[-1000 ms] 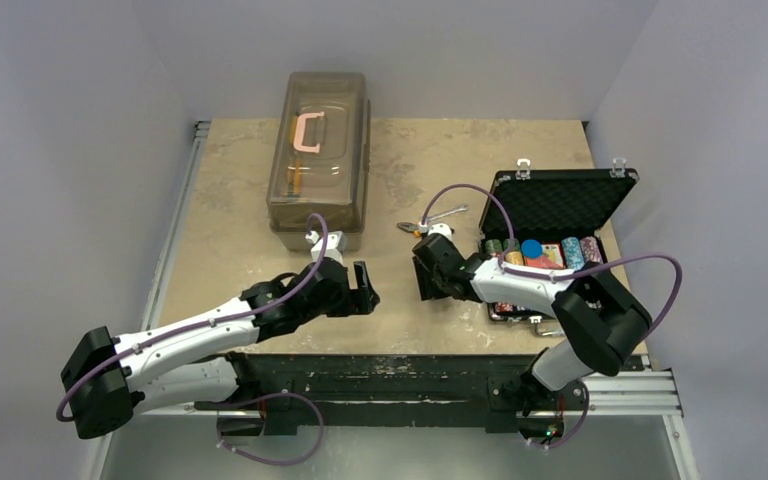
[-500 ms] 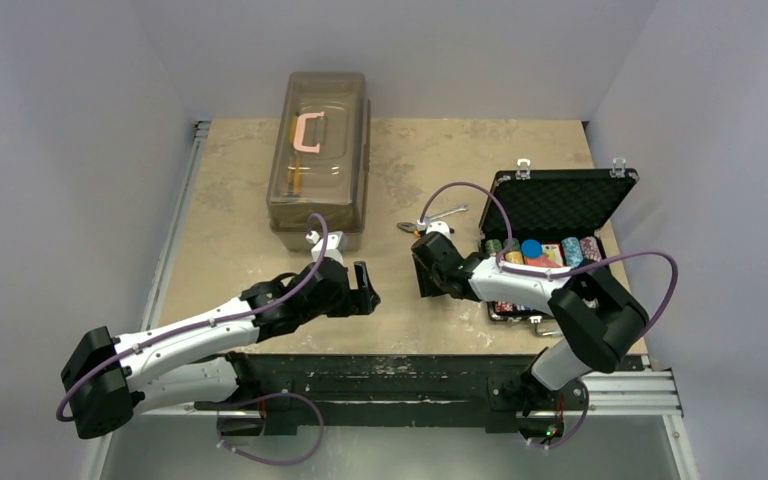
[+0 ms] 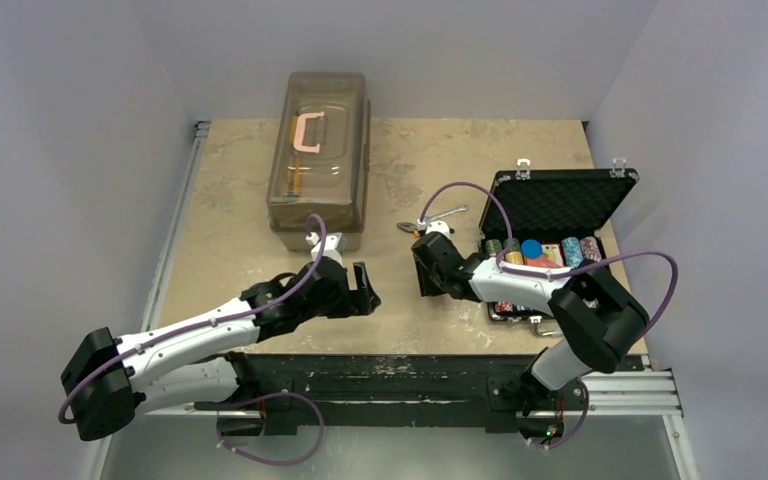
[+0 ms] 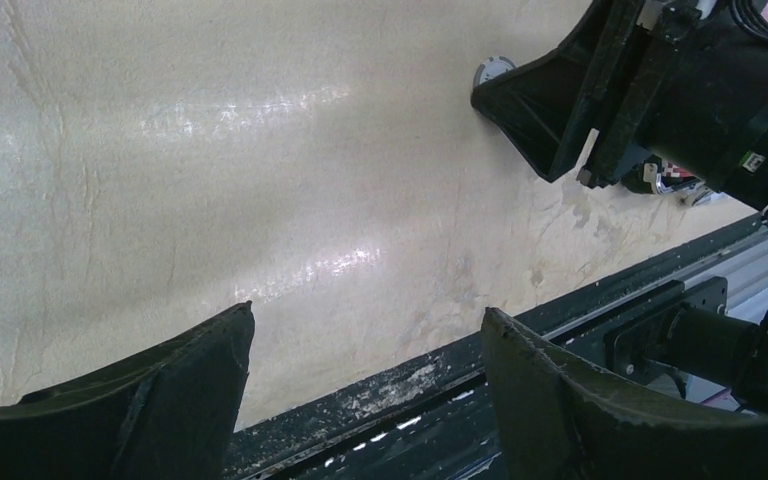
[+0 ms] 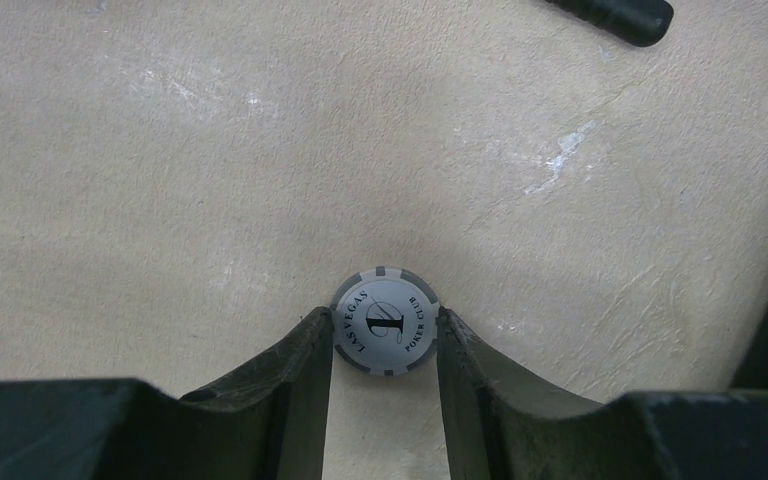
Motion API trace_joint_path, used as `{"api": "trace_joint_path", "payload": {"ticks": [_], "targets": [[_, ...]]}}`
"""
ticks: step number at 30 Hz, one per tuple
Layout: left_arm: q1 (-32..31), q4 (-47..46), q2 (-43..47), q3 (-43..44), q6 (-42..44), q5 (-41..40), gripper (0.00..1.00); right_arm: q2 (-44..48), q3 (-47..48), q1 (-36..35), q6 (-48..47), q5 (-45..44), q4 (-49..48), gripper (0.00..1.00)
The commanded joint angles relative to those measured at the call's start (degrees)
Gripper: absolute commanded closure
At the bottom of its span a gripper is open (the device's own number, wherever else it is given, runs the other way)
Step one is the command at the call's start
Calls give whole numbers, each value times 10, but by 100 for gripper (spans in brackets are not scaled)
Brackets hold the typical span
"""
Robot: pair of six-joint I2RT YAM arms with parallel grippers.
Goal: Pack up texas hold em set
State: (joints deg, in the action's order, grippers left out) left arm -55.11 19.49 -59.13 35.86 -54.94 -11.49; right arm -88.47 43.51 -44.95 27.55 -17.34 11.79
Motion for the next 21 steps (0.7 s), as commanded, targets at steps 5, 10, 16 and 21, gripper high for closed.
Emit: {"api": "trace_joint_path", "payload": {"ticks": [5,10,16,21], "targets": [[68,-71,16,-45,-31,98,19,43,-15,-1,-11,1,-38,68],[105,-83,31,-56,-38,147,19,59,-23,-1,-33,22,-63,68],[155,-90,50,-57,-60,211,19,76,-43,-1,-77,110,-128,68],[227,-153,72,-87,-109,308,19,99,-58,-3,-95,220,-187,69]]}}
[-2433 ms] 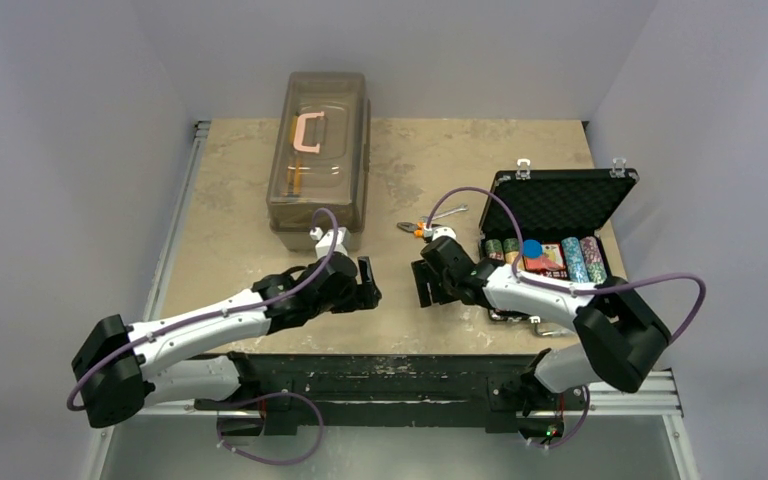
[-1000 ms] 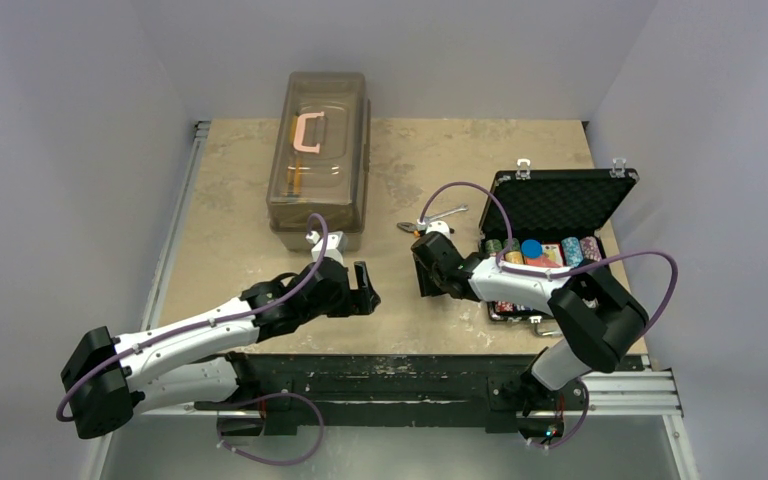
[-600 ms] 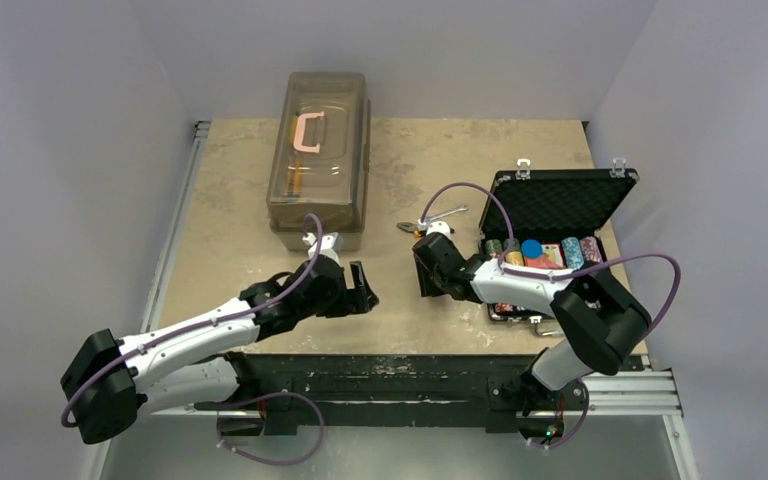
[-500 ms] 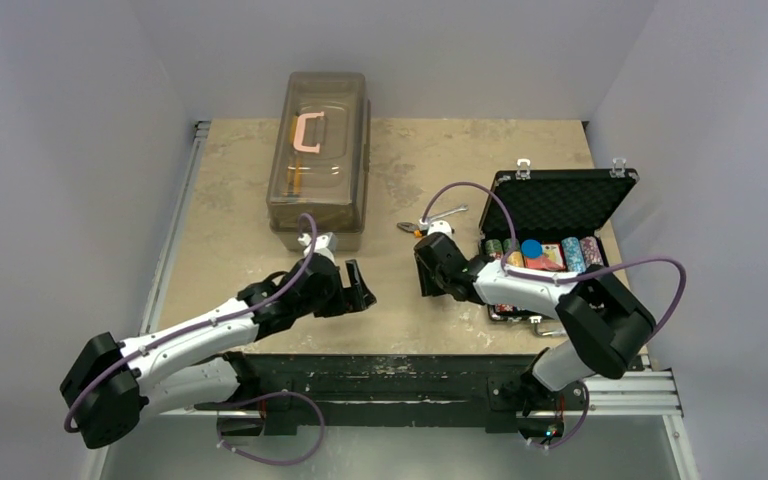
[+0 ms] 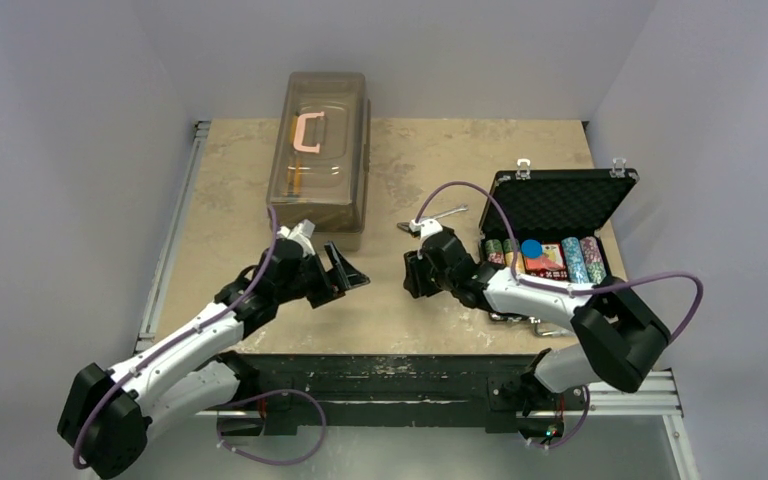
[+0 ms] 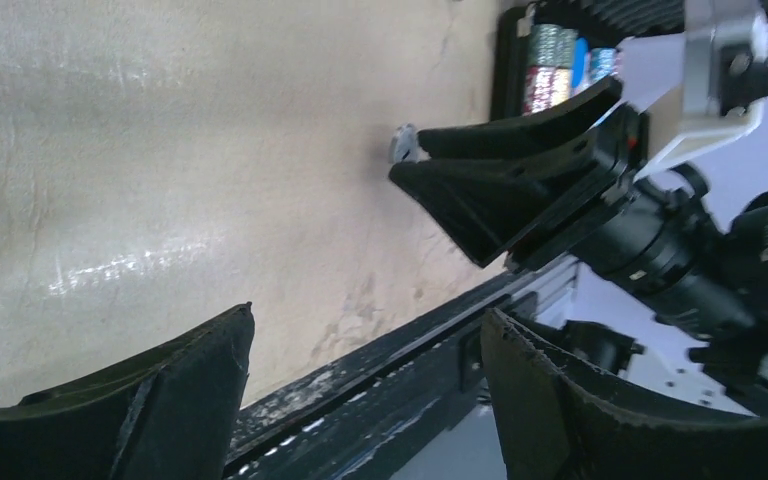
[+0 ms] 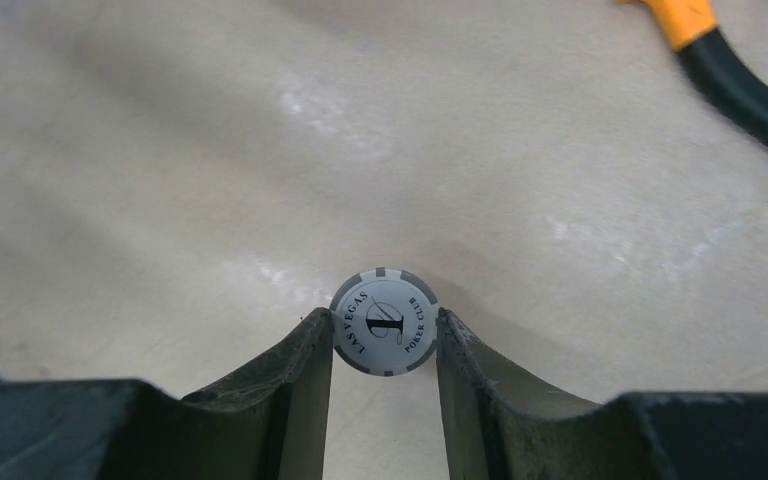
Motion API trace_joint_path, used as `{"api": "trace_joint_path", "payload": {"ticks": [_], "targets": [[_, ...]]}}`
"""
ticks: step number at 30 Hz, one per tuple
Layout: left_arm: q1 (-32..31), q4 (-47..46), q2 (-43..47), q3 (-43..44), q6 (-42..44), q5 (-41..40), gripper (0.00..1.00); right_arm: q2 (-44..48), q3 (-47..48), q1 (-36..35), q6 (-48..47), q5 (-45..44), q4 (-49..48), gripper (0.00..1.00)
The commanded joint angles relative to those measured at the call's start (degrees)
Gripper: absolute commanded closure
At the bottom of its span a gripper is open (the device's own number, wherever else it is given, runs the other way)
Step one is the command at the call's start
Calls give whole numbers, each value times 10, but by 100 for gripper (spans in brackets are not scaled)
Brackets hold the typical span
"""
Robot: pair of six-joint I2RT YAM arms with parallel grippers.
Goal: Pack up texas hold em set
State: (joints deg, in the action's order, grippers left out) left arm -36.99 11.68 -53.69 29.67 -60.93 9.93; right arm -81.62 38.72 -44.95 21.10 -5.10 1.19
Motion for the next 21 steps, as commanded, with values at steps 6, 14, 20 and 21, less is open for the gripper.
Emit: {"api": "trace_joint_path", "payload": {"ticks": [6,14,20,21], "targets": [[101,-190,-27,-47,-109,193,22,56,-20,-6,-42,178,-127,68],[105,-235,-86,-36,-126,219,30,56,-15,-18,-52,222,-141,68],[104,-265,-113,-48,-147,205,41,60,-16,-24,-54,235,-152,68],[105,-272,-121,-47,-149,208,40,61,-17,-25,-54,236,-153,68]]}}
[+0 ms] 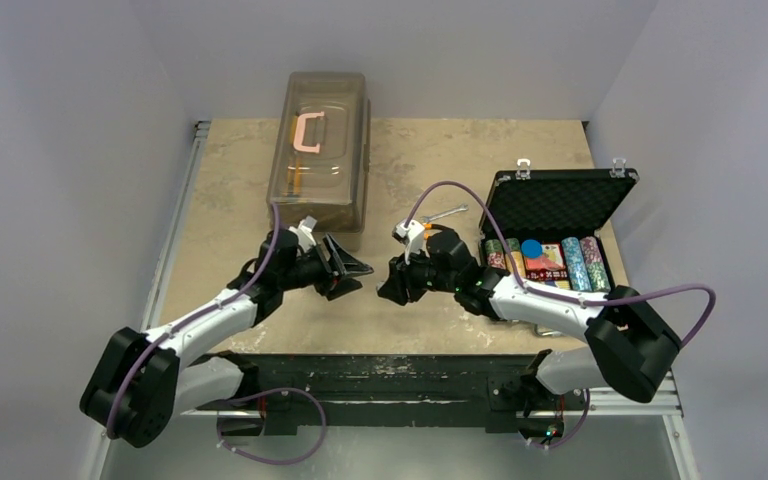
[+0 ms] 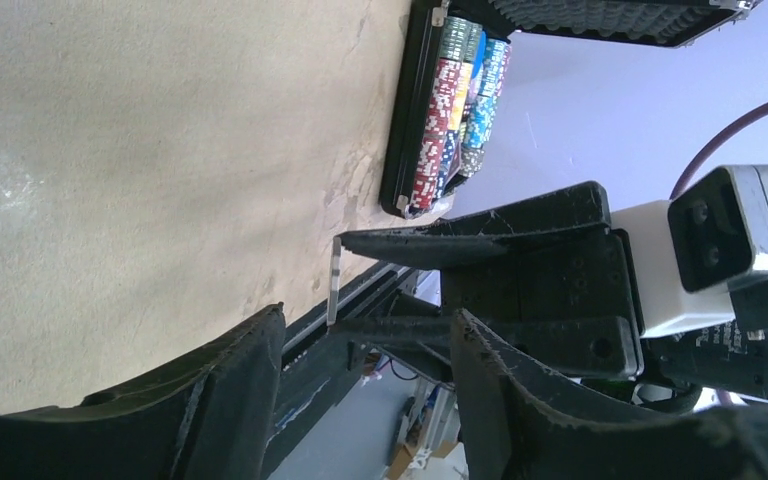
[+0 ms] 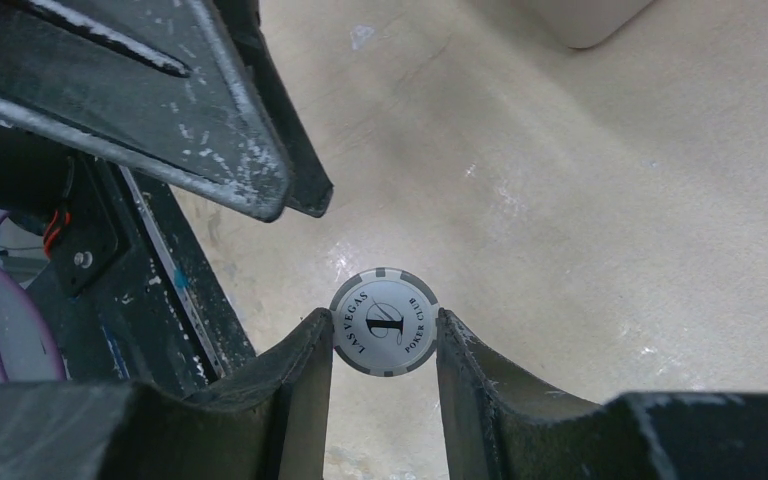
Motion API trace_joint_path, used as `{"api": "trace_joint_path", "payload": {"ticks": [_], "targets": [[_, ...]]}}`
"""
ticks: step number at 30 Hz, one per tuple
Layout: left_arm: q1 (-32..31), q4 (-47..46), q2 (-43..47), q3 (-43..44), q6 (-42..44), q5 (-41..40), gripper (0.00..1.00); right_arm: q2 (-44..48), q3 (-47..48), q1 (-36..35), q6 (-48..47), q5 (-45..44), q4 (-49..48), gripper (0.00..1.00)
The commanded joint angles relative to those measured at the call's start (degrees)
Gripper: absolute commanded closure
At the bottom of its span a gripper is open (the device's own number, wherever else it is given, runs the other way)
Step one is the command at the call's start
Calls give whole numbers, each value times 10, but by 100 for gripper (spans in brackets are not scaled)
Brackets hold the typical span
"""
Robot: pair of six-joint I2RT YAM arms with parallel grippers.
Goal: Pack up texas hold em set
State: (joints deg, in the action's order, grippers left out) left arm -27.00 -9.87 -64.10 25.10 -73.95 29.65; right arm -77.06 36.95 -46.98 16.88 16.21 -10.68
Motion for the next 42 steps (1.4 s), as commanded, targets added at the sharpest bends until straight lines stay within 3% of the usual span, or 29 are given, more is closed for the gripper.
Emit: {"api": "trace_joint_path", "payload": {"ticks": [1,24,31,34,36,38,40,42], "targets": [[5,-66,-25,-1,-22,16,40,16,1,-6,-12,23,-35,68],[-21,-165,-148,9,-28,57,55,10,12,-11,-11,27,-45,69],[-32,-260,-180,-11,-65,59,77,6,15,-12,-13,22,-42,69],[-33,-268,-171,-18,-70,51,100,5,16,-13,-13,17,-40,68],[-33,-261,-154,-25,-67,39,100,6,23,-14,-9,-3,-15,59],[-32,-237,-129,-30,-54,27,100,8,43,-14,16,-43,45,32],[-33,-211,-98,-35,-33,12,100,16,68,-14,38,-23,115,21],[-33,-185,-70,-34,-11,3,100,41,52,-11,107,16,112,11]]}}
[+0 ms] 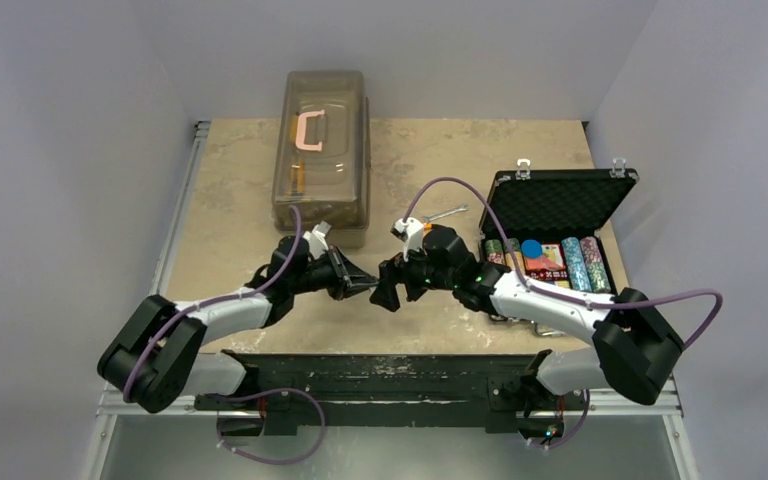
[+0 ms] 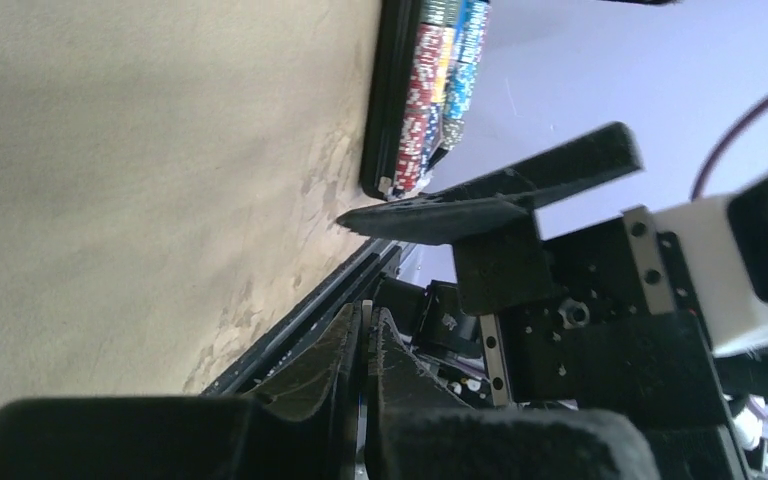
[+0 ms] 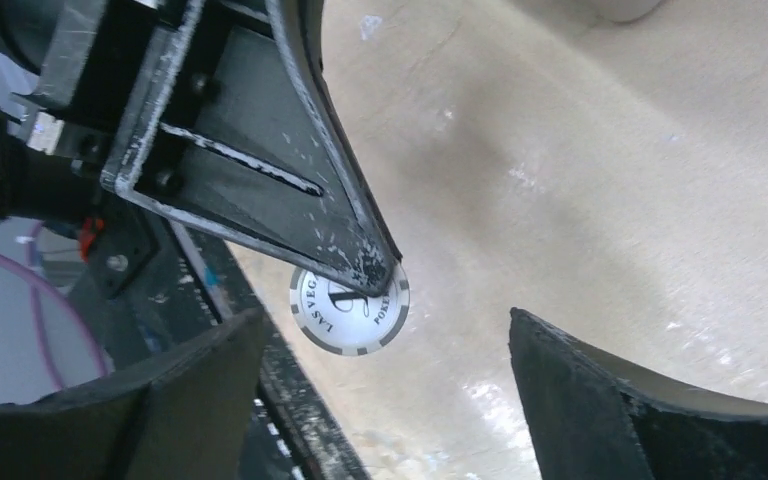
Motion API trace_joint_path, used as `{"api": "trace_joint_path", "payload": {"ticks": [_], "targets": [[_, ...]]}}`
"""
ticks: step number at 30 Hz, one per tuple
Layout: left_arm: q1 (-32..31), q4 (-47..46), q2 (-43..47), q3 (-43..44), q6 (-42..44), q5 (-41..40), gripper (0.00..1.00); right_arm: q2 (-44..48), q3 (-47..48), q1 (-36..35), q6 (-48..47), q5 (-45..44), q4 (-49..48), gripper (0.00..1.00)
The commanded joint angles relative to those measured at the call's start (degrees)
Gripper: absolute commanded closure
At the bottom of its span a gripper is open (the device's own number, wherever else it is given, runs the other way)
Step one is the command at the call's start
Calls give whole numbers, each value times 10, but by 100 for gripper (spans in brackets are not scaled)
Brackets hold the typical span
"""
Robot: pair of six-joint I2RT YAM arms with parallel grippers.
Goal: Pack up texas hold em set
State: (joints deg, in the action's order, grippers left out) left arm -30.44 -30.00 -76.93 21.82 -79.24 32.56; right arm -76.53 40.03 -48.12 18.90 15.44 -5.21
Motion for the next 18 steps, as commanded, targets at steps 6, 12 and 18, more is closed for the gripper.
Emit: {"api": "trace_joint_path", "payload": {"ticks": [6,12,18], "targets": [[2,-2,94,-8,69,7,100,58,-86,57,325,220,-196,23],[2,-2,134,-15,54,7,100,23,-183,71,528,205,-501,34],[2,8,159,-18,50,3,100,-59,-211,71,637,177,-715,49]]}}
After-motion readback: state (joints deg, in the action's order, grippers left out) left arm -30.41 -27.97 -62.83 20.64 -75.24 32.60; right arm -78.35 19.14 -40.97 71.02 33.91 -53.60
